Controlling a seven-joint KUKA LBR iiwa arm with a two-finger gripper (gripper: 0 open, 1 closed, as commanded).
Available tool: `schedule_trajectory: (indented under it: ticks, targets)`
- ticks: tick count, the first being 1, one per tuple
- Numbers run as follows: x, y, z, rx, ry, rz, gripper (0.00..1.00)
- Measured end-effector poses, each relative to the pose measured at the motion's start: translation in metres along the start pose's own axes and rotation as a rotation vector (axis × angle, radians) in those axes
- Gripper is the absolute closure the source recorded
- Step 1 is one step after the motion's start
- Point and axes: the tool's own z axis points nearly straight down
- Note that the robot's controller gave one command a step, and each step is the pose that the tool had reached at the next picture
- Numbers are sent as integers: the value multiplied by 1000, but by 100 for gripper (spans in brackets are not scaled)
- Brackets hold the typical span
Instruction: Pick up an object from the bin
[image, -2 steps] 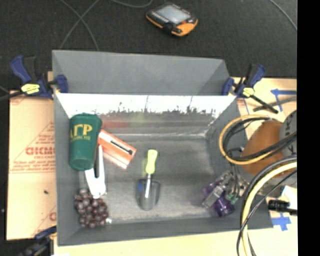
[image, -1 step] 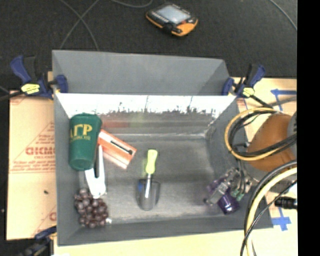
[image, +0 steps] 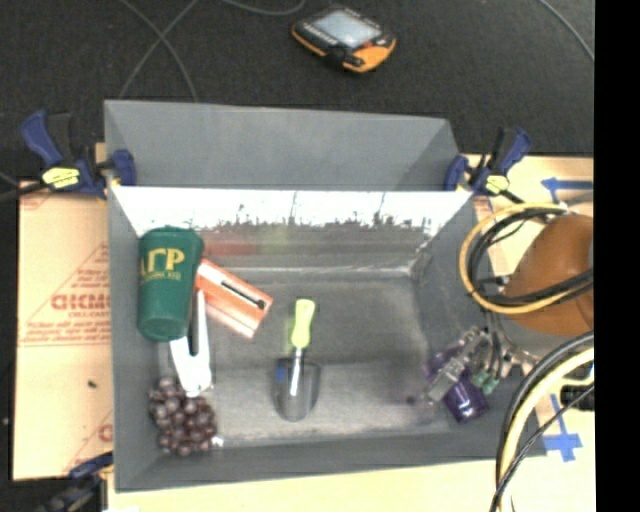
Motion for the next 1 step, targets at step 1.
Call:
schedule_trajectory:
  ticks: [1]
  targets:
    - [0, 0, -32, 0, -1, 0, 100]
